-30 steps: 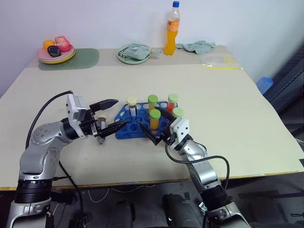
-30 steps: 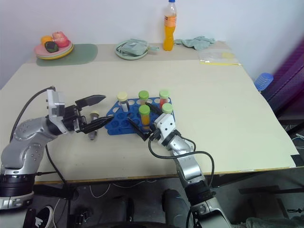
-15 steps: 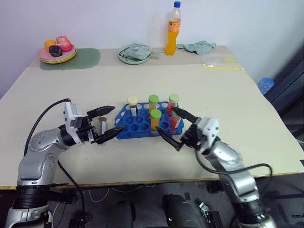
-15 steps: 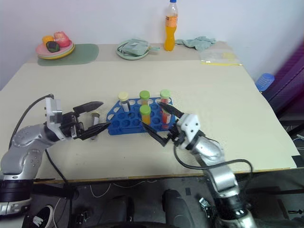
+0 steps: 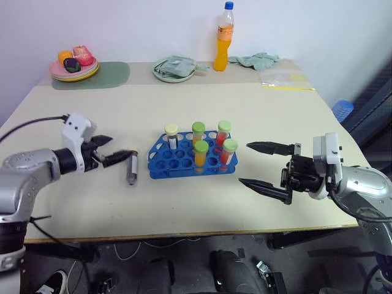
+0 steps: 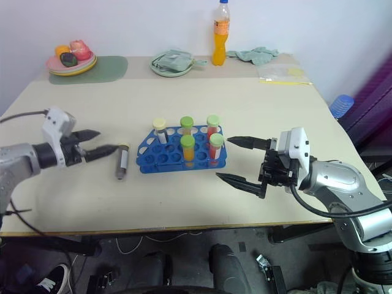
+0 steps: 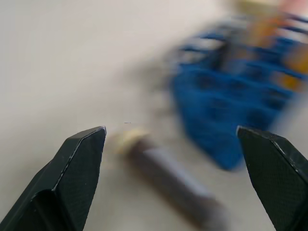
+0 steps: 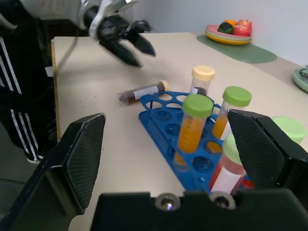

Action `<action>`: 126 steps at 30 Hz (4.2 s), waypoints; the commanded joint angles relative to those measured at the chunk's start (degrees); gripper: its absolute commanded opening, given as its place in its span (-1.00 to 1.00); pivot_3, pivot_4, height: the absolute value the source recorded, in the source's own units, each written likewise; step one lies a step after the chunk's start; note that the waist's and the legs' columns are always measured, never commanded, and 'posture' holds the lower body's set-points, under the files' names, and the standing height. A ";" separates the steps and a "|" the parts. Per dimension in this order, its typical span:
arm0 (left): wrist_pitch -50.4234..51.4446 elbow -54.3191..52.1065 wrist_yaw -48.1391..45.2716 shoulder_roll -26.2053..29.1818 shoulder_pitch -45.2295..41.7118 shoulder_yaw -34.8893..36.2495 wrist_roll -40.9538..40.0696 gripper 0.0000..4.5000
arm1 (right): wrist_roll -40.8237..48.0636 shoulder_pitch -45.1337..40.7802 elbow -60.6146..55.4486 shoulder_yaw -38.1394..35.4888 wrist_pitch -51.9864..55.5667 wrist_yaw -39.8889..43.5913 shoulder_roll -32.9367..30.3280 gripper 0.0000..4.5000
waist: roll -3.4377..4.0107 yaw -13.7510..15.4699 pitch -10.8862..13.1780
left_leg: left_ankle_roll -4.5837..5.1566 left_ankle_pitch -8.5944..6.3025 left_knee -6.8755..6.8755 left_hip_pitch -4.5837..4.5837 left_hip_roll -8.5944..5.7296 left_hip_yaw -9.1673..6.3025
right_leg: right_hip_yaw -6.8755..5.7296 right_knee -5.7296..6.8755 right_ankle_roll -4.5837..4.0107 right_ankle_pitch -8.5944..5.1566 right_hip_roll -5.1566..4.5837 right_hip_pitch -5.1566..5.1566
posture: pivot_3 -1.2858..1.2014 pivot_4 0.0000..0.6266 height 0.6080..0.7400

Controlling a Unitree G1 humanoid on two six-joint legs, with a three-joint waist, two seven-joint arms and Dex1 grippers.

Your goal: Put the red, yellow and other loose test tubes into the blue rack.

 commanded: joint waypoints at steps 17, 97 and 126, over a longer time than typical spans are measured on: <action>38.92 16.57 9.21 -4.38 -23.91 -9.45 -0.62 1.00 | -3.91 -1.21 -0.38 2.53 -2.75 0.03 3.54 0.98 | -0.06 0.33 -0.01 | -0.02 0.01 0.03 -0.01 -0.09 -0.03 | -0.01 0.06 0.05 0.01 0.00 0.00 | 0.03 -0.52 1.00; -88.73 18.75 -5.90 -32.80 5.05 -16.19 25.79 -0.48 | -0.57 3.71 -3.63 -5.55 1.33 -5.10 1.33 1.00 | -0.04 1.62 -0.12 | -0.31 0.17 0.12 0.03 -0.13 0.05 | 0.04 0.05 0.12 0.12 -0.12 0.14 | 0.03 -0.52 1.00; -74.53 19.54 -7.96 -34.89 8.80 -14.05 10.74 -0.15 | -4.96 1.92 -1.62 -3.98 -0.32 -3.77 2.04 1.00 | 0.00 1.31 -0.14 | -0.25 0.13 0.11 0.07 -0.07 0.00 | 0.04 0.06 0.14 0.12 -0.01 0.15 | 0.03 -0.52 1.00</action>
